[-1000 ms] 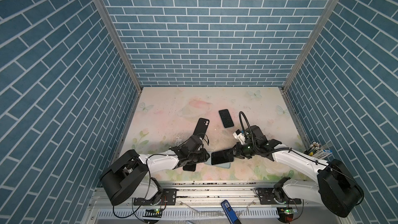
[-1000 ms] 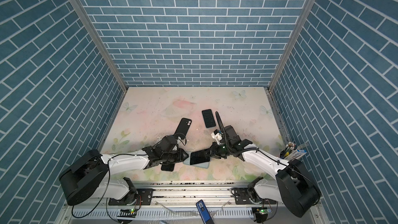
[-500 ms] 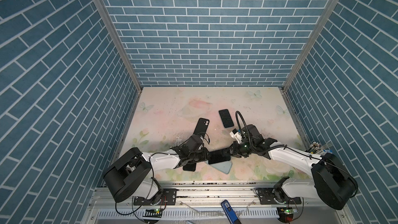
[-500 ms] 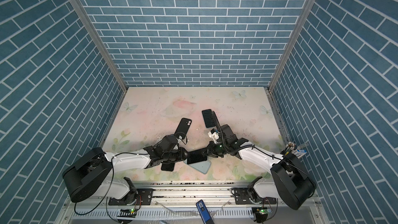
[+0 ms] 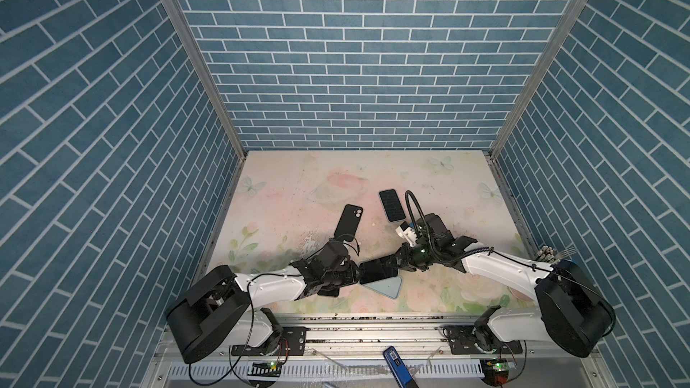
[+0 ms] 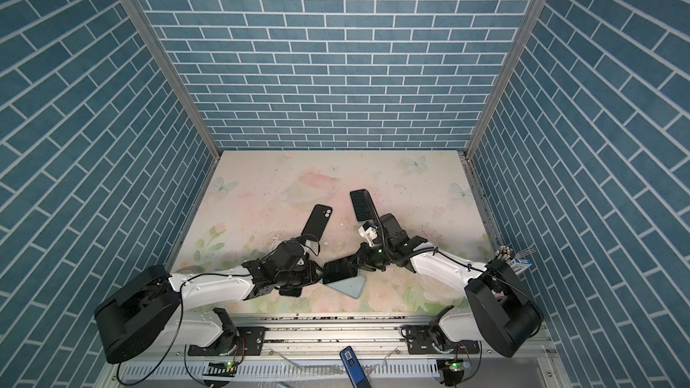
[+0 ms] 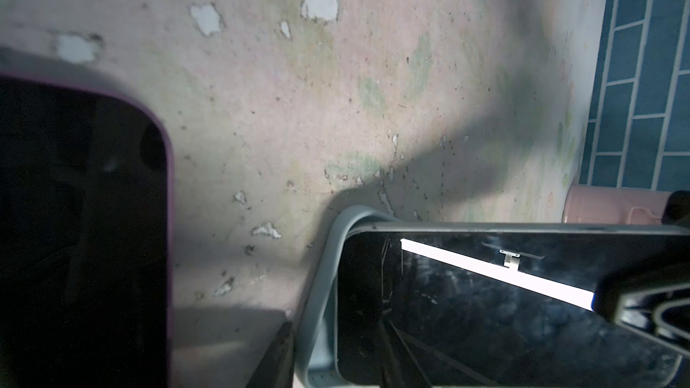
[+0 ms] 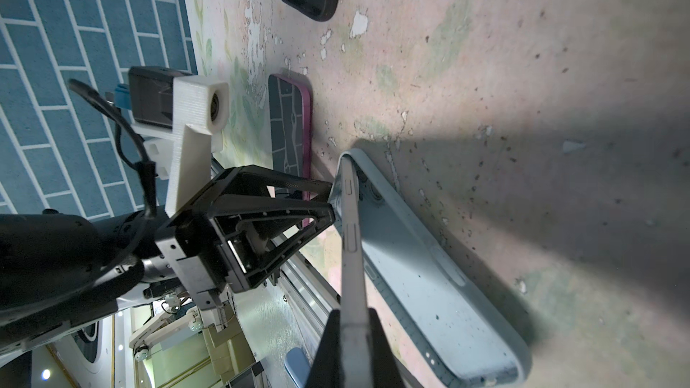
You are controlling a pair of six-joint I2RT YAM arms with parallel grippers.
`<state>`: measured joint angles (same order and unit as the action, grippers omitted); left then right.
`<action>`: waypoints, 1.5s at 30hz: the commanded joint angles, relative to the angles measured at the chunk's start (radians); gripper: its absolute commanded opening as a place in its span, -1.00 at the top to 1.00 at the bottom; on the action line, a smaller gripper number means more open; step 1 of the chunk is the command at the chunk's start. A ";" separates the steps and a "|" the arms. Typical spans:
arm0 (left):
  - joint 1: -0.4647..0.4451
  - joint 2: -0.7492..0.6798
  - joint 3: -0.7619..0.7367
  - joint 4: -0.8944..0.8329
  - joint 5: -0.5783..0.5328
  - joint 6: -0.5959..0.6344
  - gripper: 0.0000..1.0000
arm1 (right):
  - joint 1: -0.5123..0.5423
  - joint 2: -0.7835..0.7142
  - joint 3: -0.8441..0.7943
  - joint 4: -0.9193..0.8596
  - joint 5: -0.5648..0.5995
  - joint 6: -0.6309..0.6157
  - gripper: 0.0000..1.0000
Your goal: Put the phone into the phone case
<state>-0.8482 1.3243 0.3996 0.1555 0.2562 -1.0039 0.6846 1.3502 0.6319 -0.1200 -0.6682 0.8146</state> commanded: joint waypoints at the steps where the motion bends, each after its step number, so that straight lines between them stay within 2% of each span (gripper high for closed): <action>1: -0.031 -0.003 -0.011 0.004 0.004 -0.022 0.24 | 0.015 0.035 0.008 -0.063 0.108 0.001 1.00; 20: -0.164 0.076 0.055 0.067 -0.059 -0.085 0.25 | 0.041 0.075 0.052 -0.057 0.099 0.001 1.00; 29: -0.166 0.060 0.033 0.112 -0.059 -0.124 0.25 | 0.038 0.051 0.042 -0.048 0.068 -0.005 1.00; 34: -0.160 0.007 -0.002 0.105 -0.070 -0.124 0.25 | 0.027 0.061 0.018 0.050 -0.020 0.048 1.00; 41: -0.123 -0.048 -0.105 0.252 -0.048 -0.184 0.25 | 0.020 0.076 -0.011 0.167 -0.079 0.121 1.00; 45: -0.117 -0.041 -0.117 0.298 -0.031 -0.196 0.25 | 0.017 0.079 -0.021 0.203 -0.095 0.144 1.00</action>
<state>-0.9562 1.2770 0.2825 0.3443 0.1310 -1.1797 0.6846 1.4063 0.6250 0.0162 -0.6949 0.8803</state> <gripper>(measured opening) 0.373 0.107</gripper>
